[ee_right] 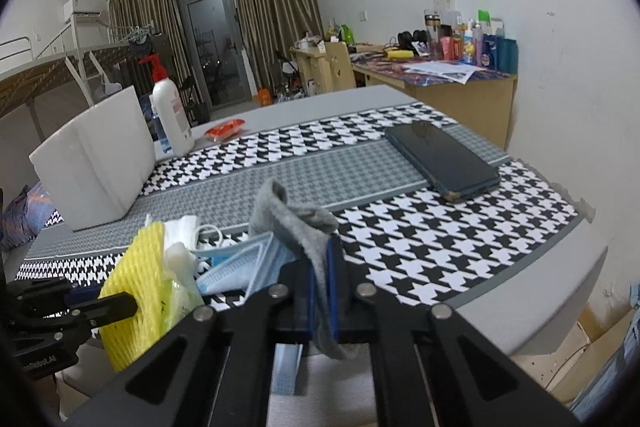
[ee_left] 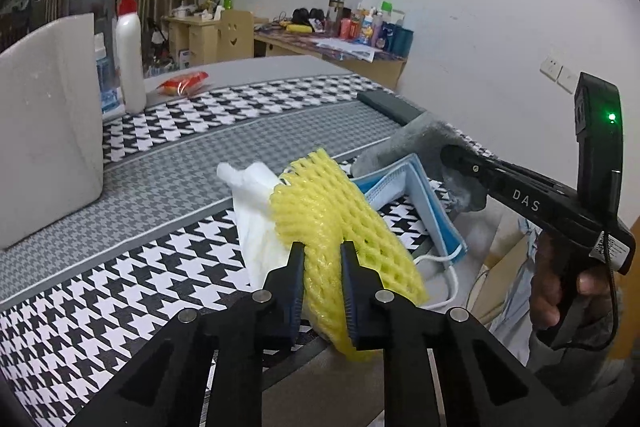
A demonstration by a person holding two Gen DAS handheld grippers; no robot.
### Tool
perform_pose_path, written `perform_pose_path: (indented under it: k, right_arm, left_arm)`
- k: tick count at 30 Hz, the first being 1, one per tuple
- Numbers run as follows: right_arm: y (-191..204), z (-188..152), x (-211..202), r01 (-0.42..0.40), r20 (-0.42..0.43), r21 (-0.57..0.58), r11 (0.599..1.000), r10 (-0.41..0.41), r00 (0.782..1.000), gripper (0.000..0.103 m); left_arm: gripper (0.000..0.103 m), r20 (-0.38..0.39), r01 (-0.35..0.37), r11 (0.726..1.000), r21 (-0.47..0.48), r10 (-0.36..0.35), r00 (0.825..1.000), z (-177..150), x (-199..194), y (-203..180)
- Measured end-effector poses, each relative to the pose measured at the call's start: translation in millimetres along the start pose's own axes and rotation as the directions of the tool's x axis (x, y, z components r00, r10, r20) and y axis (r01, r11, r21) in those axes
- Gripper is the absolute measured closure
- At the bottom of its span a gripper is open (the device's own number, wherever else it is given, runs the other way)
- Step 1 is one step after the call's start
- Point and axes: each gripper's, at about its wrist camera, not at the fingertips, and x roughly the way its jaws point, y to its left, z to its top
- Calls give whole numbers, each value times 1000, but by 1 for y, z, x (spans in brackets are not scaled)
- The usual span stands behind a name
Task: Organize soft objects
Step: 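Close the left tool on the yellow net while the right tool grips the grey sock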
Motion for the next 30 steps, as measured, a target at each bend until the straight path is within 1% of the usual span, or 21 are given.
perform_pose_path:
  k: [6,9,12,18,23,26,30]
  right_arm:
    - [6,5,-8,1,30,-8,1000,-1,1000,97]
    - [9,8,-14,5,50,-15,1000,-4,999,97]
    - [10,9,-16,12,58,-14,1000,-11,998,97]
    - [13,11,-22,10,76,-12,1000,-9,997,97]
    - [22,15,-32,-3,107,-23,1000,6,994,97]
    - [27,16,-37,-13,119,-34,999,17,993,97]
    - [33,19,-42,-32,128,-35,999,36,991,98]
  left_arm:
    - [85,54,11,1000,14,-11,998,6,-17,1]
    - [85,80,-2,1000,8,1,997,9,-25,7]
    - [85,102,-14,1000,-15,15,995,11,-33,19]
    - [85,127,-4,998,-61,12,992,13,-46,35]
    - [85,157,-42,998,-47,49,986,11,-55,35]
    - [85,162,-47,998,-42,54,985,10,-57,34]
    - [85,174,-73,997,-31,77,982,7,-62,34]
